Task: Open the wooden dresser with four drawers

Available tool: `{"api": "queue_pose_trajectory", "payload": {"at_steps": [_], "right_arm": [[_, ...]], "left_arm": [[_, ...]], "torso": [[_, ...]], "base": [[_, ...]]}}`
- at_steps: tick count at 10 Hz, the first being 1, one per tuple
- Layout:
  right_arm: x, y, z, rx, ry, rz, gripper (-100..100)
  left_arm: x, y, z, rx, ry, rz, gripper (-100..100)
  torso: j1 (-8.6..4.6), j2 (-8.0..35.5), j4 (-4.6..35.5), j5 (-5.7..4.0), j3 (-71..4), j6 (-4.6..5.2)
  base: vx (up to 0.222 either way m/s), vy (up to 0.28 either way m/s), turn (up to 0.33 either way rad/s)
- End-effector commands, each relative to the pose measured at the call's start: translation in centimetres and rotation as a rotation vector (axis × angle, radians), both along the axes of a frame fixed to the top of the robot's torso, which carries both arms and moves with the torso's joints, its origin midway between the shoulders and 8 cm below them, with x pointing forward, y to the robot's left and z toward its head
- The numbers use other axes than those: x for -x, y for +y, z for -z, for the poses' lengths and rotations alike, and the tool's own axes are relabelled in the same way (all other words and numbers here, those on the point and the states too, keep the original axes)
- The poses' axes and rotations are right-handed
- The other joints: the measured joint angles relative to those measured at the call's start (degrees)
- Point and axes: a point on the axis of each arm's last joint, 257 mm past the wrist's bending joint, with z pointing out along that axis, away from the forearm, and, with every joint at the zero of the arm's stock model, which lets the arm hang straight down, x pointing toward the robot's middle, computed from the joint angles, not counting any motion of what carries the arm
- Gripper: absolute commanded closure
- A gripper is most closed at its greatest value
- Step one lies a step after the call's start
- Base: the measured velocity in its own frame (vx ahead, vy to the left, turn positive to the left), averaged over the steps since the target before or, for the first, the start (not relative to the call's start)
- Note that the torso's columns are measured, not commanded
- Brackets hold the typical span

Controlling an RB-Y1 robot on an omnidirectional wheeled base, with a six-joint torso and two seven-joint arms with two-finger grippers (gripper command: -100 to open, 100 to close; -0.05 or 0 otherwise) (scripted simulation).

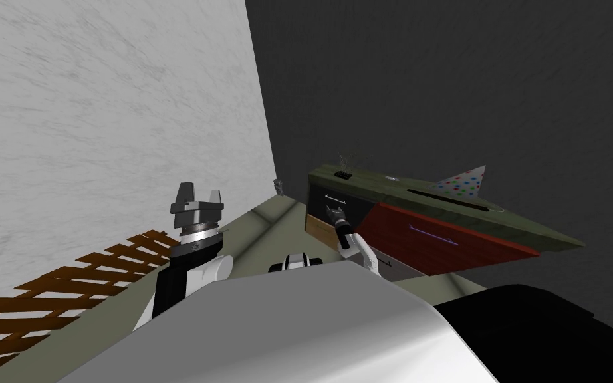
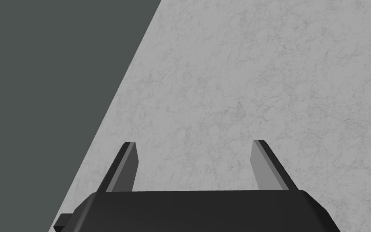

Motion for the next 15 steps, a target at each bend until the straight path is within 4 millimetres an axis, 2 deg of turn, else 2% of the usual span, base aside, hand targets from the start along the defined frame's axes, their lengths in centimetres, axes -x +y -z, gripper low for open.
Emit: {"api": "queue_pose_trajectory", "payload": {"at_steps": [1, 4, 5, 6, 11, 12, 13, 14, 15], "right_arm": [[-0.1, -1.6, 1.6, 0.091, 0.048, 0.050, -100], [-0.2, -4.2, 3.7, 0.238, 0.120, 0.120, -100], [-0.1, -4.4, 3.7, 0.250, 0.120, 0.127, -100], [-0.2, -5.5, 4.4, 0.327, 0.149, 0.153, -100], [0.2, -9.0, 5.5, 0.493, 0.213, 0.244, -100], [0.4, -10.4, 5.9, 0.564, 0.241, 0.278, -100], [0.5, -10.5, 5.7, 0.574, 0.238, 0.282, -100], [0.7, -11.9, 5.9, 0.648, 0.262, 0.317, -100], [0.7, -12.0, 5.8, 0.653, 0.261, 0.320, -100]], "left_arm": [[0.0, 0.0, 0.0, 0.000, 0.000, 0.000, 0], [0.0, 0.0, 0.0, 0.000, 0.000, 0.000, 0], [0.0, 0.0, 0.0, 0.000, 0.000, 0.000, 0], [0.0, 0.0, 0.0, 0.000, 0.000, 0.000, 0], [0.0, 0.0, 0.0, 0.000, 0.000, 0.000, 0], [0.0, 0.0, 0.0, 0.000, 0.000, 0.000, 0], [0.0, 0.0, 0.0, 0.000, 0.000, 0.000, 0], [0.0, 0.0, 0.0, 0.000, 0.000, 0.000, 0], [0.0, 0.0, 0.0, 0.000, 0.000, 0.000, 0]], "torso": [[0.08, 0.0, 0.0, 0.01, 0.0, -0.02], [0.03, 0.0, 0.0, 0.01, 0.0, 0.00], [0.05, 0.0, 0.0, 0.00, 0.0, -0.02], [0.03, 0.0, 0.0, 0.01, 0.0, 0.00], [0.07, -0.1, 0.0, 0.01, 0.0, -0.02], [0.04, 0.0, 0.0, 0.01, 0.0, -0.01], [0.08, 0.0, 0.0, 0.02, 0.0, -0.02], [0.05, 0.0, 0.0, 0.02, 0.0, -0.01], [0.05, 0.0, 0.0, 0.01, 0.0, -0.01]], "base": [[0.017, 0.059, 0.026], [0.025, 0.062, 0.041], [0.021, 0.055, 0.023], [0.020, 0.066, 0.051], [0.026, 0.053, 0.030], [0.024, 0.063, 0.037], [0.018, 0.054, 0.027], [0.024, 0.055, 0.047], [0.025, 0.045, 0.021]]}}
